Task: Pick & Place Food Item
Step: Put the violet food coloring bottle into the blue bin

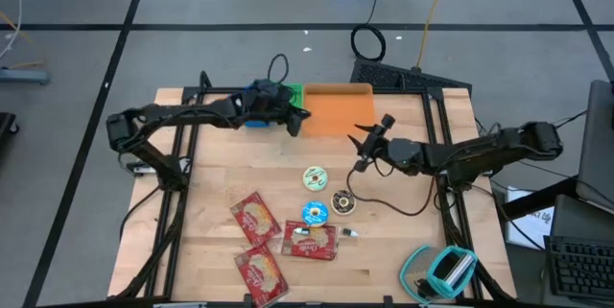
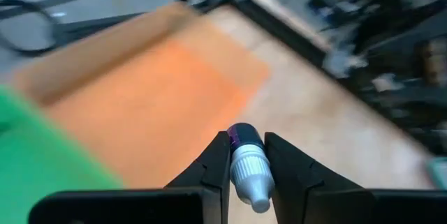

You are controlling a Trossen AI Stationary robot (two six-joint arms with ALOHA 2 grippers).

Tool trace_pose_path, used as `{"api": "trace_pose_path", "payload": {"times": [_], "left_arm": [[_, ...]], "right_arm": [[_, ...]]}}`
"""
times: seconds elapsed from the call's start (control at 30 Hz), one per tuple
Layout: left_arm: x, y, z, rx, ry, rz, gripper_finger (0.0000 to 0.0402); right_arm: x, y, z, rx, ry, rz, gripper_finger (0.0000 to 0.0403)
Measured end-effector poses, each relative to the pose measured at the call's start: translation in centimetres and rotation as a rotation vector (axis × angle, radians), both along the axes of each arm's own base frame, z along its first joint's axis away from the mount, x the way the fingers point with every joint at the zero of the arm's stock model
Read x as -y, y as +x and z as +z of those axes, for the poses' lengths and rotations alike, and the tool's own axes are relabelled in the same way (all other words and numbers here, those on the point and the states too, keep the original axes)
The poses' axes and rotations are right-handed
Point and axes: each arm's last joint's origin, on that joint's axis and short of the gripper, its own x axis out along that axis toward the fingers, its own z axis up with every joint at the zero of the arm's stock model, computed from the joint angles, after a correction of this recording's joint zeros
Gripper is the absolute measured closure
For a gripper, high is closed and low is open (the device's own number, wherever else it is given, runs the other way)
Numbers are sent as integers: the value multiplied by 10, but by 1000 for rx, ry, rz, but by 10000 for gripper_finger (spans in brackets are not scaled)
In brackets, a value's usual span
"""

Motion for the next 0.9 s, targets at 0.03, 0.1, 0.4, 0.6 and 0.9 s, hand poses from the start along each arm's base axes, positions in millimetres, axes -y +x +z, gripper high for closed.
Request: {"api": "trace_pose_path", "payload": {"times": [0.03,0.1,0.4,0.6,0.9], "left_arm": [[-4,-5,-1,-24,4,19,338],[-12,-12,-3,-31,2,50,338],[-45,-65,-23,-140,-41,305,338],[-49,-93,-36,-176,-78,423,338],[-40,-119,-46,-163,-106,483,338]], "right_arm": [[1,-2,1,-2,6,-5,250],[3,-5,2,-10,17,-17,253],[3,-9,-2,-54,35,-23,257],[5,-9,-4,-82,24,-30,261],[13,-20,-5,-118,76,-82,262]]}}
